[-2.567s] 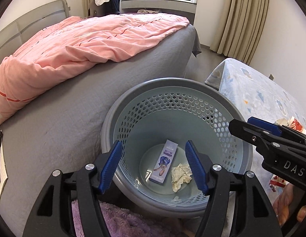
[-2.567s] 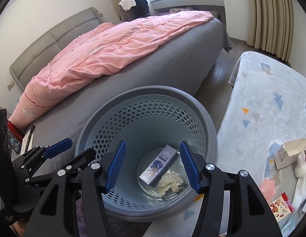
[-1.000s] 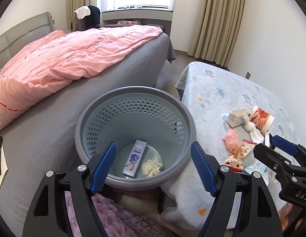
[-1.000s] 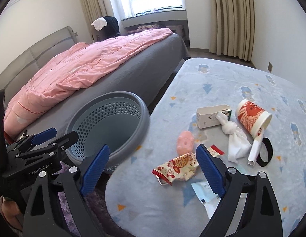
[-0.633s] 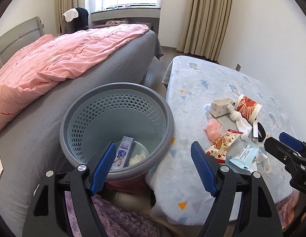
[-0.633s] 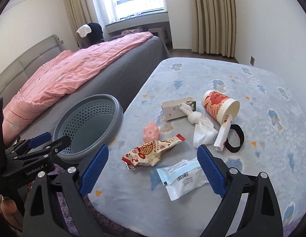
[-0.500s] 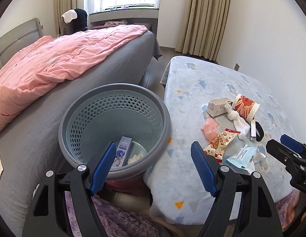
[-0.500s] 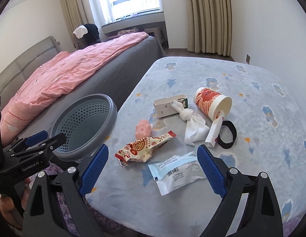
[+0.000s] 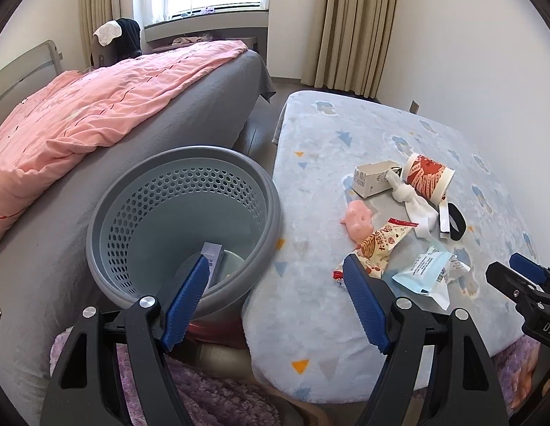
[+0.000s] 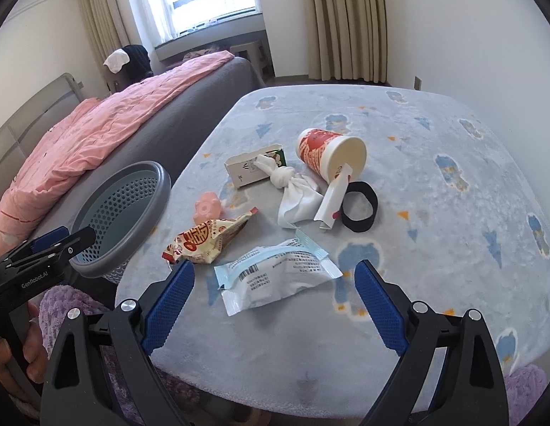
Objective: Collect trash
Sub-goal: 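Lower the right tool onto the white-and-blue wrapped packet and close it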
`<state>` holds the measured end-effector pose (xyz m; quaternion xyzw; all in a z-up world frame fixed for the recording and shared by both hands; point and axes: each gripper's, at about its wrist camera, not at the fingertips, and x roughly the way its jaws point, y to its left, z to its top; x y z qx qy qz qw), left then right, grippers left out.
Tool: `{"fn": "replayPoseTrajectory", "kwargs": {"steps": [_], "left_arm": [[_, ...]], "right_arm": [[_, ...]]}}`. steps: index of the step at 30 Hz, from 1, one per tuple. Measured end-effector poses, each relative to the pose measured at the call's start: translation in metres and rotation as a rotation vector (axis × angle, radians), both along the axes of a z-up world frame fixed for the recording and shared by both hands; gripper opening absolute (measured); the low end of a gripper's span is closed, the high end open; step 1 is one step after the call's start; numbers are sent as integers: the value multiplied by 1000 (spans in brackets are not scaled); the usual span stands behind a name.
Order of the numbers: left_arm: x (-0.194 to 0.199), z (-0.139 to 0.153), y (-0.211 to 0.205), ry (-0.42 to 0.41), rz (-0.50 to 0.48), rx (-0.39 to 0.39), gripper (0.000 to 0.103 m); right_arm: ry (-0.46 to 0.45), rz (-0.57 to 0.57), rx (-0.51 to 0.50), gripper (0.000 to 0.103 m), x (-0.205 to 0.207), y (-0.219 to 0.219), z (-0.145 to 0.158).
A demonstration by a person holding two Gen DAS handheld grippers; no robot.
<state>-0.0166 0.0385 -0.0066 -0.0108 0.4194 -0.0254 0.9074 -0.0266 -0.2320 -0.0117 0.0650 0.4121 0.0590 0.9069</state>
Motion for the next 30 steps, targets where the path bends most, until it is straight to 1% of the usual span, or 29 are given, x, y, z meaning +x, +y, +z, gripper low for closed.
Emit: {"fn": "replayPoseTrajectory", "kwargs": {"steps": [9,12,19,23,30], "left_arm": [[9,-12,-14,29,-38,8,75],[11,-13,-16,28,-39,13,75],[17,-21,-12,48,-33,7,75],[18,-23,-10,54,-32,4,75],[19,-24,-10,57,-34,0,75]], "right_arm": [[63,-17,14,90,5,-8,-23],[72,-13,20,90,8,-3,-27],[129,7,1,90,18,16,-47],[146,7,-9,90,24,24,-52],[181,-8,-29,90,30,26,-64]]}}
